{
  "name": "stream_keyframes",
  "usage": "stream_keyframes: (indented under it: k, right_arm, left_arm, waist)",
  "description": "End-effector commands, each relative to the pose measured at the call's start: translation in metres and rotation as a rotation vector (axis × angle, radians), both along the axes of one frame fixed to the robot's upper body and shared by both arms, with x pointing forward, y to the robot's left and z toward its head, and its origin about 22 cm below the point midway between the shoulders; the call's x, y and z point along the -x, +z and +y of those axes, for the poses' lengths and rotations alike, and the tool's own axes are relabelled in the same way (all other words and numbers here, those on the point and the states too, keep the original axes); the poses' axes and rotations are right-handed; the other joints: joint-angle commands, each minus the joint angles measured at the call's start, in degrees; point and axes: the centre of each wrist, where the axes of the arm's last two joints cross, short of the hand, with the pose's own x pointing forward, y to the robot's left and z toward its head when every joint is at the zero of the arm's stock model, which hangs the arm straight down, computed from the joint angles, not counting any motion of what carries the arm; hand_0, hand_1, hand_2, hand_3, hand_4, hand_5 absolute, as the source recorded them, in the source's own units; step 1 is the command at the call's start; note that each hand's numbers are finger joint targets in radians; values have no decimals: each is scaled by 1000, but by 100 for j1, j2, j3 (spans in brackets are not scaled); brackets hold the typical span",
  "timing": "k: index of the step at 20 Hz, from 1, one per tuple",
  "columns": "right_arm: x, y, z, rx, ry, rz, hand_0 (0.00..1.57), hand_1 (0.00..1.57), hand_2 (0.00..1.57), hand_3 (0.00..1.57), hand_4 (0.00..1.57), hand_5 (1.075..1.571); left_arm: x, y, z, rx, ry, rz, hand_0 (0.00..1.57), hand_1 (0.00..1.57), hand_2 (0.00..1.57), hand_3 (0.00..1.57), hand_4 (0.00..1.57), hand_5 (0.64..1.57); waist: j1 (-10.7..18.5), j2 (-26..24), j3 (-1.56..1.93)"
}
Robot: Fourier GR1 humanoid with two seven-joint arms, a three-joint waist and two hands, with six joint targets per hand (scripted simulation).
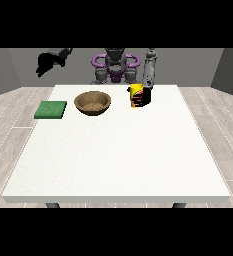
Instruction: Pick the cup and pour the ball into the bowl, then pick the bowl and place it on the pad
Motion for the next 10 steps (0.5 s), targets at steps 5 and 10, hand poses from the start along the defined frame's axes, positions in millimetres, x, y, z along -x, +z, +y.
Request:
stream_keyframes:
  k: [5, 10]
  right_arm:
    - [11, -28, -43, 5, -59, 43, 0, 0, 393, 686, 580, 1569]
    - [11, -47, -71, -6, -113, 110, 0, 0, 395, 700, 568, 1570]
  left_arm:
    - [10, -12, 5, -52, -17, 34, 1346, 1346, 1571, 1571, 1296, 1176]
    - [-38, 49, -41, -112, -60, 46, 1344, 1344, 1571, 1571, 1323, 1157]
  waist:
    - [198, -310, -15]
    - [470, -767, -9]
